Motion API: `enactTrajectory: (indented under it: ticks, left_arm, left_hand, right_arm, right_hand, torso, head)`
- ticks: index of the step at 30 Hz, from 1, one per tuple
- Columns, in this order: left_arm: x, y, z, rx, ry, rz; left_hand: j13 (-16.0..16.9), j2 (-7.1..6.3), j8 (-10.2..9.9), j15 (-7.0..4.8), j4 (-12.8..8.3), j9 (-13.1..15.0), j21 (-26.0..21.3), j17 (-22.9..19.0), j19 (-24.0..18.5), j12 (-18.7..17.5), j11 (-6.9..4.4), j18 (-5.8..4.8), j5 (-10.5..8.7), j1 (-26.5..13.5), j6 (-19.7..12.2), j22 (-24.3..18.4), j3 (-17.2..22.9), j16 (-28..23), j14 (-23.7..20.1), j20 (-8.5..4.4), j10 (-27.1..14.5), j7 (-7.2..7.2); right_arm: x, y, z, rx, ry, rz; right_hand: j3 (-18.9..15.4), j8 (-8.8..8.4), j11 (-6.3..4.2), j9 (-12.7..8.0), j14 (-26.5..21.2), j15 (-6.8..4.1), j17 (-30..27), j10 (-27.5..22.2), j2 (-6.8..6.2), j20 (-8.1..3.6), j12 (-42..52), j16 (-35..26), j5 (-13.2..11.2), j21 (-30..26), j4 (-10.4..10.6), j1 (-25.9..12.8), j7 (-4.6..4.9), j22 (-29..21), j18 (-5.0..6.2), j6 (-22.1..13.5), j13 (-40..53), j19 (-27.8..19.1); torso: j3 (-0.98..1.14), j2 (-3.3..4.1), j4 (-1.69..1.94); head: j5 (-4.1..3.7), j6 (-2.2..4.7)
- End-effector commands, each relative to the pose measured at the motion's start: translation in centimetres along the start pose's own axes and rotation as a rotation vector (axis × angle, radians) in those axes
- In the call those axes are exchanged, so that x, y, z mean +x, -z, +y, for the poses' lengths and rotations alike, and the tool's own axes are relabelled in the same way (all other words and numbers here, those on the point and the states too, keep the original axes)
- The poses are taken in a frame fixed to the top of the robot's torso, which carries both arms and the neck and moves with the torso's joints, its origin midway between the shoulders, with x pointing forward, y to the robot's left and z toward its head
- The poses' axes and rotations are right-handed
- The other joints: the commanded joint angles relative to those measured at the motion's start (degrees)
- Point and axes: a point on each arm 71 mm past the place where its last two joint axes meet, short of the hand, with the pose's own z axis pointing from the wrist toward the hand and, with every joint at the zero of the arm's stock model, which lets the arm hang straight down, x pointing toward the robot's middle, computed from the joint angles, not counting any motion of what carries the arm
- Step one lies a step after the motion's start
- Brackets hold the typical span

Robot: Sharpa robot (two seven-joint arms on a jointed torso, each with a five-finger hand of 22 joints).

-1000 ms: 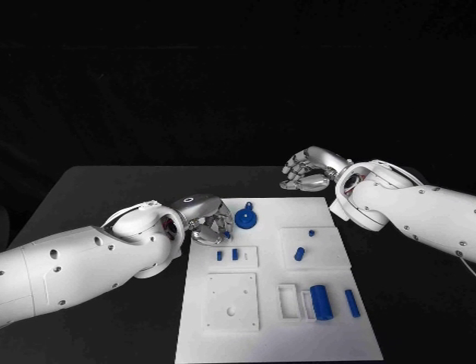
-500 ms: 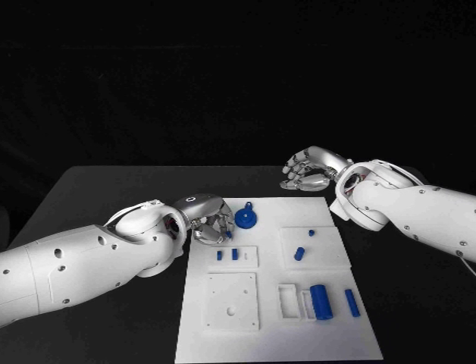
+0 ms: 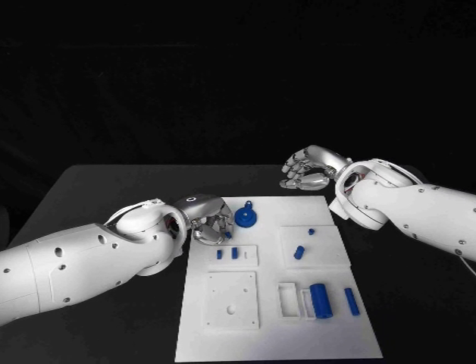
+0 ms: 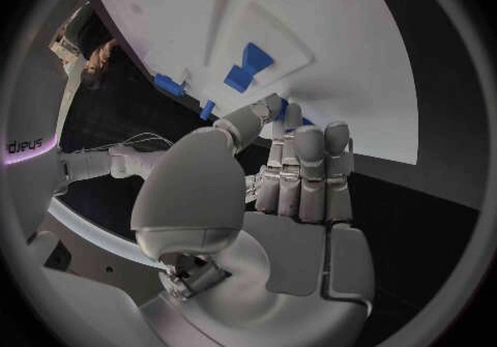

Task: Assemble the parts on the task board

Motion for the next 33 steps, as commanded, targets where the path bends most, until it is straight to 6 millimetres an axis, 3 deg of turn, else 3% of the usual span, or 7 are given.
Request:
enactTrajectory:
  ticks: [1,33]
  left_arm:
    - [0.27,-0.09,-0.35,0.013,-0.006,0.028]
    - [0.67,-0.46,-0.35,0.001,-0.033,0.055]
  left_hand:
    - [0.1,0.57,0.4,-0.35,-0.1,0.0,0.2,-0.1,0.1,0.2,-0.02,1.11,0.37,-0.2,0.4,0.1,0.3,0.2,-0.2,-4.63,0.3,0.0]
    - [0.1,0.67,0.3,-0.32,-0.2,-0.1,0.3,-0.2,0.3,-0.1,0.02,1.15,0.34,-0.1,0.3,0.2,0.4,0.2,-0.2,-4.7,0.2,0.03]
  right_arm:
    - [0.07,-0.01,0.1,-0.011,0.001,0.003]
    - [0.13,0.01,0.1,-0.011,0.001,0.008]
  right_hand:
    - [-0.3,0.36,-0.08,-0.1,0.3,0.0,-0.1,0.4,0.13,-0.1,-0.3,-0.2,0.4,-0.4,0.1,0.5,0.82,0.1,-0.45,0.0,-0.1,-0.5]
    - [-0.4,0.37,-0.08,-0.1,0.3,0.01,-0.2,0.5,0.17,-0.08,-0.3,-0.3,0.4,-0.5,0.1,0.5,0.82,0.2,-0.43,0.0,-0.3,-0.5]
  torso:
    - [-0.02,-0.01,0.0]
    - [-0.03,0.01,-0.02]
  head:
    - [0.01,-0.07]
    - [0.04,-0.05]
